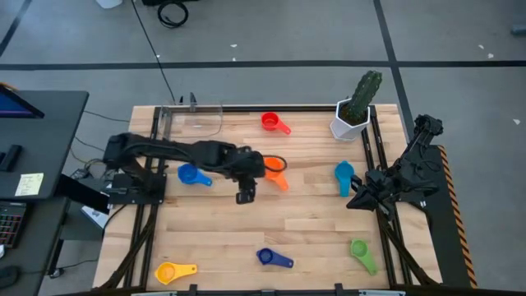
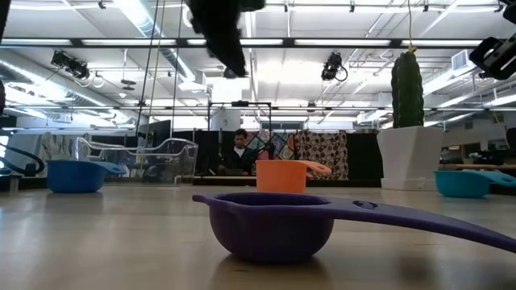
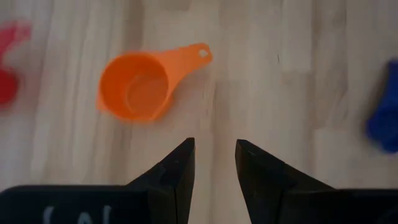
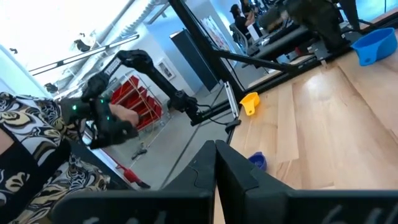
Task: Nest measuring cups in basket
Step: Adjust the orange nest measuring cup
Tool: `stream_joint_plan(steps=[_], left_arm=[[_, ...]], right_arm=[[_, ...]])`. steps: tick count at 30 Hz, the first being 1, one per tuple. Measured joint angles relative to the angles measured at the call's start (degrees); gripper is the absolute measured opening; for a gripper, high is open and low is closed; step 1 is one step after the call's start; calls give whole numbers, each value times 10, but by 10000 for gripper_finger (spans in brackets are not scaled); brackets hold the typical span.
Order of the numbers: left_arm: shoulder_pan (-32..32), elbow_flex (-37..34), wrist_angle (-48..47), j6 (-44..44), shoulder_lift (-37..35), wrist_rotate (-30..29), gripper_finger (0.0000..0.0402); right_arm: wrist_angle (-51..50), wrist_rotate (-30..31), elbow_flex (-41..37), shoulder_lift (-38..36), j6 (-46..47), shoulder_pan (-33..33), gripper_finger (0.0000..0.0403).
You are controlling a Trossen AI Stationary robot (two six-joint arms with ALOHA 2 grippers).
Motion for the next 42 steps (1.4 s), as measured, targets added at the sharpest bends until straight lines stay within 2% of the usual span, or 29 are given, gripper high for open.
stream_joint_plan(steps=[11,17,25,31,42], left_arm=[[27,0,78,187,98,-10,121],[48,0,96,201,128,-25,121],[67,0,94,201,134,-24,121],[73,0,91,213,137,19,121],[73,-1,99,222,162,20,121]], right_arm=[[3,0,0,0,0,0,13],[3,0,0,0,-15,0,13],[13,2,0,0,-19,0,13],[21,2,0,0,-26,0,13],[25,1,0,0,-26,0,13]])
